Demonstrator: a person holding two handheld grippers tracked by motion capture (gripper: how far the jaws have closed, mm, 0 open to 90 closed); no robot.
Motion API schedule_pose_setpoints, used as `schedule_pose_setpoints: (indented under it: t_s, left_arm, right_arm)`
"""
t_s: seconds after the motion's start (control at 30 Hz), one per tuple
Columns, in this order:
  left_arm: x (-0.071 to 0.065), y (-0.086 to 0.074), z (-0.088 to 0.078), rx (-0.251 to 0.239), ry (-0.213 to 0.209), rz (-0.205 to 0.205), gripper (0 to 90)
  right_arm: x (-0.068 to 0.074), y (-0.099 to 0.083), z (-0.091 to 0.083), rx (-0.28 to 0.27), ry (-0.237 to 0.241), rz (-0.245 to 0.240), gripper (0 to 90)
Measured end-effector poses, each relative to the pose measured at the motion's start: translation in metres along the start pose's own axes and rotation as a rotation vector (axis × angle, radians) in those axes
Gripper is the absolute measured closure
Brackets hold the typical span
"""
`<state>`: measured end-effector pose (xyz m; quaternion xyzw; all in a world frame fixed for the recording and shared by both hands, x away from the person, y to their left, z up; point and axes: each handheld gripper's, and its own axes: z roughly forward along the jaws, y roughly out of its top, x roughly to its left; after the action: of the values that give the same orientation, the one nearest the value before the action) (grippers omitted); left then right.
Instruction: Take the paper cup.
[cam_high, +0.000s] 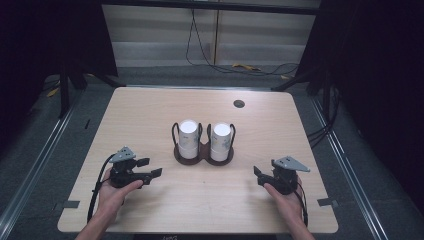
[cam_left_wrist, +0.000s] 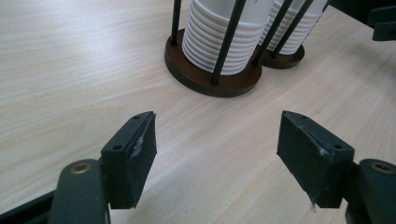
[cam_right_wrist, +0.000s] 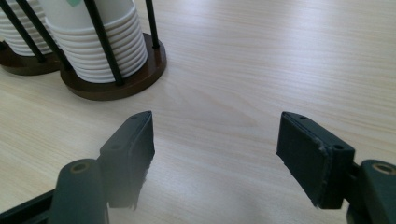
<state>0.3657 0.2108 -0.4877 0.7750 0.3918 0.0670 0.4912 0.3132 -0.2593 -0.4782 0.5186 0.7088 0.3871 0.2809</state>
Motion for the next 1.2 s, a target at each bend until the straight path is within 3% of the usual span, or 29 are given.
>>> schedule_pose_setpoints:
  t_s: [0.2,0.4,0.57,0.7,0.9,1.07,1.2]
  left_arm:
    - [0.0,0.002,0.0,0.002,0.002,-0.02,30.6]
    - [-0.004,0.006,0.001,-0.007,-0.004,0.012,29.6]
    - [-0.006,0.008,-0.001,-0.02,-0.01,0.002,29.2]
    - [-0.008,0.013,-0.003,-0.021,-0.04,0.003,28.8]
    - [-0.014,0.017,-0.01,-0.051,-0.054,0.023,26.8]
    - [-0.015,0.021,-0.01,-0.061,-0.048,0.01,22.6]
    - [-0.017,0.03,-0.008,-0.051,-0.082,0.002,23.9]
  right_arm:
    - [0.0,0.0,0.0,0.026,0.013,0.021,27.6]
    - [0.0,0.001,0.001,0.04,0.033,0.023,27.6]
    - [0.002,0.0,0.002,0.047,0.045,0.019,27.3]
    - [0.004,0.001,0.0,0.045,0.046,0.007,27.3]
    - [0.012,0.002,-0.002,0.044,0.073,-0.006,27.0]
    - [0.018,0.002,-0.002,0.042,0.094,-0.021,26.8]
    - [0.022,0.002,-0.003,0.026,0.142,-0.045,25.8]
